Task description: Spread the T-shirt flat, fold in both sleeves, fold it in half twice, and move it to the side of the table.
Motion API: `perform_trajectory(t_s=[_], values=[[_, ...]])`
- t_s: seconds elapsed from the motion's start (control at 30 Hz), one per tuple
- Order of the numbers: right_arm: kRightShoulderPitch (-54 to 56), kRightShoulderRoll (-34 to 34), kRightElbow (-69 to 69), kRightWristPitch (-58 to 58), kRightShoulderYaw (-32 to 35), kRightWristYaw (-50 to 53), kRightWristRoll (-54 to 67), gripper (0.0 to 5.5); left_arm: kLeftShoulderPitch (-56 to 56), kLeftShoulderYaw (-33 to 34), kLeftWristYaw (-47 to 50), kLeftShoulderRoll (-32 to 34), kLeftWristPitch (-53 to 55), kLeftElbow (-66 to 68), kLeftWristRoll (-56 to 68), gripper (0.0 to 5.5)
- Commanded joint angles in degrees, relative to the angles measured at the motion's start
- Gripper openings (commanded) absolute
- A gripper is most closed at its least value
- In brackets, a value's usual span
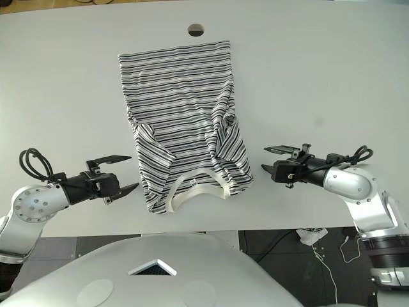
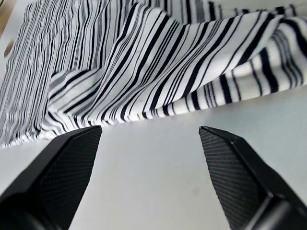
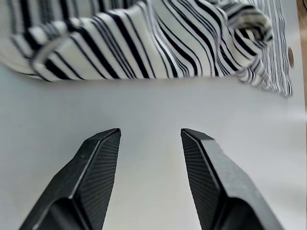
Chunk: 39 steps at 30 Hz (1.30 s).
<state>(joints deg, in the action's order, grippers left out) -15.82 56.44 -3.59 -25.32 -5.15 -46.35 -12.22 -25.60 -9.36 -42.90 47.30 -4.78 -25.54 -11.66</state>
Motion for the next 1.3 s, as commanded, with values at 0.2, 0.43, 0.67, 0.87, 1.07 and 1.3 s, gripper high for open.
perform_trajectory(t_s=[0.2,0.43,0.67,0.87,1.07,1.3], values=[[1.2,-5.4,0.9,-4.8,-7.2,3.0,-3.6,2.35,4.7,-10.2,0.6,-5.2,-2.1,3.9,-5.3,3.79],[1.6,-4.6,0.3,-4.8,-9.6,2.1,-4.0,1.24,4.4,-10.0,0.9,-3.7,-3.1,4.5,-5.6,2.98],[2.6,-3.7,0.4,-4.7,-9.5,2.0,-4.0,0.1,5.2,-9.4,-1.8,-1.0,-2.4,4.4,-5.1,1.9],[0.4,-1.5,-2.2,-3.7,-8.5,-0.5,0.4,0.1,2.2,-8.9,-9.2,4.4,0.4,1.8,0.3,0.94],[-9.2,5.9,-12.6,-0.6,-4.9,-8.3,14.1,0.1,-2.8,-4.8,-15.1,9.0,2.8,-2.3,12.3,0.12],[-9.6,3.9,-21.7,5.4,-0.6,-8.7,28.6,0.1,-2.1,5.6,-16.5,7.6,5.6,-4.2,30.2,0.12]])
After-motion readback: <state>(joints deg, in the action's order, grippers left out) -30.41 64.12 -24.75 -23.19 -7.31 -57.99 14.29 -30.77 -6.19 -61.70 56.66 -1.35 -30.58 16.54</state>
